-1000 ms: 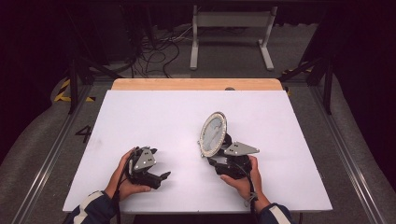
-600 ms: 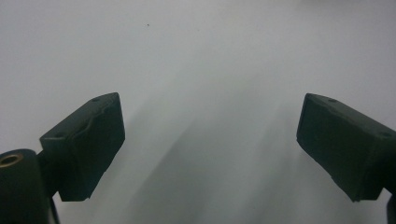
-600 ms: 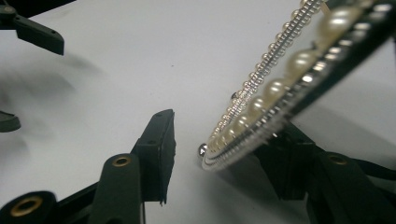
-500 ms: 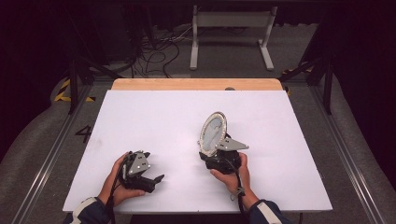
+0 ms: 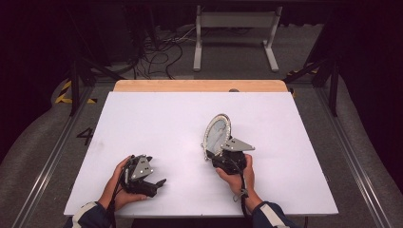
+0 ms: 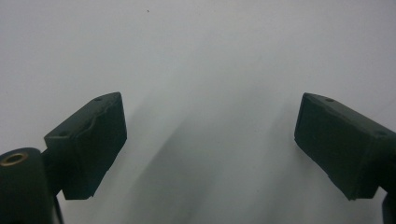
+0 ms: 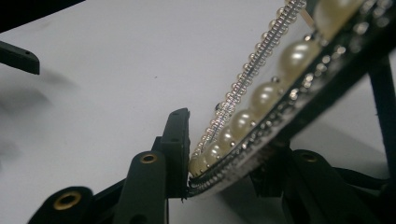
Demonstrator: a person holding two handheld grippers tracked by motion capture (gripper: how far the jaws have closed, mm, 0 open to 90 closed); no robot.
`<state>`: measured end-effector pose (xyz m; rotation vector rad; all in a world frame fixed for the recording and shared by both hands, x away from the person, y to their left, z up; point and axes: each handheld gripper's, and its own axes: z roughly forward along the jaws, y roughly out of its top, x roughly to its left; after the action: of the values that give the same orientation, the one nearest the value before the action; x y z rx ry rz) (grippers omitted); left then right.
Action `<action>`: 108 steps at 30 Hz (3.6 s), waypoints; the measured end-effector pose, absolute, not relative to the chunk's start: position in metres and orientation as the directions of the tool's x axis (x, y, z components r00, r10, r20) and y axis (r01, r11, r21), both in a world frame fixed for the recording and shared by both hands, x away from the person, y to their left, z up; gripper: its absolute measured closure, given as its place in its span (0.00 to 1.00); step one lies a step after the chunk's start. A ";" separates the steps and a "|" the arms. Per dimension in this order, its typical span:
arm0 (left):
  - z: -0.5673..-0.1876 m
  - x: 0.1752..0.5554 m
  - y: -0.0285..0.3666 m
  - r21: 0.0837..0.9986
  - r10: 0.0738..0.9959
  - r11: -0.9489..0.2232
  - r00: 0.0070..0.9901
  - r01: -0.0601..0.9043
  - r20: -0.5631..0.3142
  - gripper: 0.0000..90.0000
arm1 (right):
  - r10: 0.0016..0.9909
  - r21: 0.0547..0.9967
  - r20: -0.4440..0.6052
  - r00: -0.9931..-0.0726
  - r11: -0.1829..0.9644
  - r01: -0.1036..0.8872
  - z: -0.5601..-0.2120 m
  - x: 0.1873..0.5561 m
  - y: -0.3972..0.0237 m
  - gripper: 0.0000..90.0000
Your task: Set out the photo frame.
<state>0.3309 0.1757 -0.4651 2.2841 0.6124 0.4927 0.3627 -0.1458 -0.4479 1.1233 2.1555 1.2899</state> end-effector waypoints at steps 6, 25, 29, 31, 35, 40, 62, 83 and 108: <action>-0.465 0.330 0.176 0.719 0.555 -0.636 0.814 0.282 0.172 0.11 | 0.778 0.851 0.088 -0.622 0.266 0.453 -0.447 0.364 -0.150 0.75; -0.463 0.332 0.172 0.717 0.542 -0.645 0.820 0.266 0.183 0.11 | 0.743 0.838 0.123 -0.658 0.277 0.469 -0.445 0.360 -0.162 0.79; -0.463 0.334 0.169 0.714 0.533 -0.649 0.826 0.262 0.182 0.11 | 0.739 0.837 0.127 -0.662 0.279 0.472 -0.445 0.356 -0.166 0.81; -0.464 0.336 0.166 0.709 0.522 -0.659 0.831 0.252 0.190 0.11 | 0.738 0.836 0.130 -0.663 0.278 0.474 -0.445 0.355 -0.167 0.81; -0.464 0.340 0.161 0.706 0.510 -0.666 0.838 0.243 0.193 0.11 | 0.734 0.835 0.127 -0.667 0.284 0.472 -0.445 0.352 -0.169 0.82; -0.464 0.342 0.158 0.707 0.505 -0.667 0.840 0.235 0.197 0.11 | 0.728 0.832 0.132 -0.673 0.288 0.475 -0.444 0.350 -0.173 0.83; -0.461 0.359 0.140 0.718 0.471 -0.665 0.862 0.208 0.187 0.12 | 0.740 0.829 0.136 -0.658 0.279 0.485 -0.439 0.338 -0.186 0.80; -0.445 0.417 0.090 0.819 0.401 -0.529 0.916 0.223 0.010 0.16 | 0.803 0.888 0.054 -0.593 0.233 0.397 -0.418 0.299 -0.209 0.81; -0.444 0.437 0.048 0.849 0.301 -0.483 0.951 0.214 -0.068 0.32 | 0.823 0.913 0.055 -0.566 0.187 0.361 -0.413 0.299 -0.208 0.95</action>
<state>0.4375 0.0481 -0.4440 2.0930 0.3643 0.1095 0.2987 -0.2082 -0.4126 1.1071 2.0165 1.3561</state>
